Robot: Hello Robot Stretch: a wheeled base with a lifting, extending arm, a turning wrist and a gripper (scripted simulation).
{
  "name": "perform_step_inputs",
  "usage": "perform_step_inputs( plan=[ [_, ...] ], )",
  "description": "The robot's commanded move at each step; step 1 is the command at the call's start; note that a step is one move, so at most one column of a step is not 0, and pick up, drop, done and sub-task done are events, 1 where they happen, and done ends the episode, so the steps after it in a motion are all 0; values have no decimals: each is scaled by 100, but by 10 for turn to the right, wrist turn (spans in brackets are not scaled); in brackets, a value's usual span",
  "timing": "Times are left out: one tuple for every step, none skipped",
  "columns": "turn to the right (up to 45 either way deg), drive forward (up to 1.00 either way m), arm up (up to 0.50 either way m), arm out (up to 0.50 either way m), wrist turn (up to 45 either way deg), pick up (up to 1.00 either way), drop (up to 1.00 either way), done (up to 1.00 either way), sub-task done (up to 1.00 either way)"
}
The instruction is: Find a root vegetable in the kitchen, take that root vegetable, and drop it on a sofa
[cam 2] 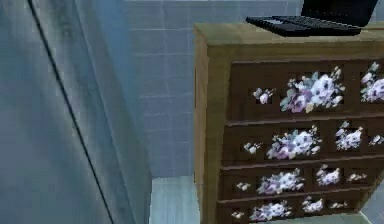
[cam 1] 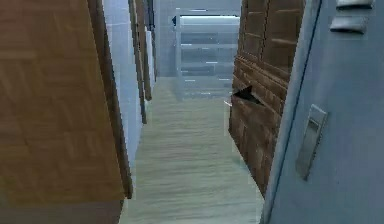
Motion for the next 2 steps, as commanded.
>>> perform_step_inputs(
  plan=[
    [0,100,0,0,0,0,0,0,0],
    [-30,0,0,0,0,0,0,0,0]
  ],
)
